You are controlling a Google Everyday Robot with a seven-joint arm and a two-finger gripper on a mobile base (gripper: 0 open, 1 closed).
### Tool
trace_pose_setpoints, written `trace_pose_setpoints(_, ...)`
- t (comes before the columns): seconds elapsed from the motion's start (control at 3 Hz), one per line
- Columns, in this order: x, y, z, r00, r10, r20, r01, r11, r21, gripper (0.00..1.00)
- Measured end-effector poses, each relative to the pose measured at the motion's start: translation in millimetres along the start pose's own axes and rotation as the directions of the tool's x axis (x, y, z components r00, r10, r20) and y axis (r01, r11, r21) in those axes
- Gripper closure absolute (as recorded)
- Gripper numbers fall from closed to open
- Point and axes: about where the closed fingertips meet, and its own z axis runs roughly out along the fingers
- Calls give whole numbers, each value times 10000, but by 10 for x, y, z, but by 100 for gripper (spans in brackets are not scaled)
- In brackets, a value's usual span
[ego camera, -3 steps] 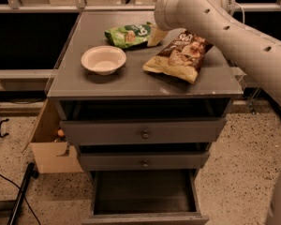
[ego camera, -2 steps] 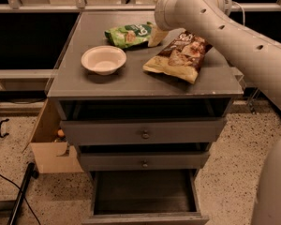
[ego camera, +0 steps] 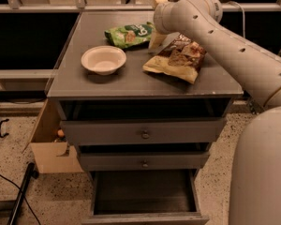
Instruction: Place green rice chip bag into bottom drawer
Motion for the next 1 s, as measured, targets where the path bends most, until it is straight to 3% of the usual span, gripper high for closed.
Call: trace_pose_setpoints(1.0, 42, 32, -1, 9987, -483, -189, 488, 9984, 296, 0)
